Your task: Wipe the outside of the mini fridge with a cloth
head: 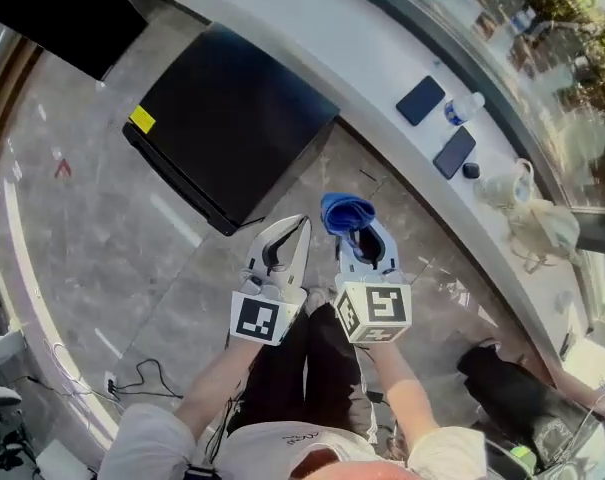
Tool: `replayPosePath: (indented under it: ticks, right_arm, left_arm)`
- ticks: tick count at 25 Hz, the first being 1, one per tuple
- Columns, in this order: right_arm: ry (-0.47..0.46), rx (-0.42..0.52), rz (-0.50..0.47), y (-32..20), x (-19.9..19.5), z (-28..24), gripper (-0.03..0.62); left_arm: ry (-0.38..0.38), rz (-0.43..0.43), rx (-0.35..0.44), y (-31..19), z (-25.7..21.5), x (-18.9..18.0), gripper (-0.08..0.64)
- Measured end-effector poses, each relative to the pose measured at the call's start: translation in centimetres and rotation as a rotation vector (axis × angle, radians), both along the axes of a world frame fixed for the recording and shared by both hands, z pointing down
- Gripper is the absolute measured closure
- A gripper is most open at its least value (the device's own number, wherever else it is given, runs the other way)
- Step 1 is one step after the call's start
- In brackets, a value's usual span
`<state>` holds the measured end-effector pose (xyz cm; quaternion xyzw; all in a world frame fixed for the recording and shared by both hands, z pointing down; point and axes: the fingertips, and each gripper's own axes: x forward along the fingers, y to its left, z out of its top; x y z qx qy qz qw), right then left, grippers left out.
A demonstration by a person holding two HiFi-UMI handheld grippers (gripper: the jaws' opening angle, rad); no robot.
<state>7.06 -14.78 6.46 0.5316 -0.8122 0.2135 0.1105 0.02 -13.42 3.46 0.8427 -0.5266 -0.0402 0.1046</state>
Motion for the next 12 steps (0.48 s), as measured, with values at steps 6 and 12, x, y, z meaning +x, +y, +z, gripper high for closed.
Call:
replayPosePath:
  ticks: [6,12]
  right_arm:
    - [0.051,-0.006,-0.037,4.5,0.2,-21.2,0.52]
    - [0.008,0.068,-0.007,7.2,1.2,-29.6,0.52]
  left_arm:
    - [-0.136,-0.058,-0.019,3.7,-23.1,-4.5,0.555]
    - [-0.058,-0.181,-0.004,6.1,-29.6,-8.2,0.555]
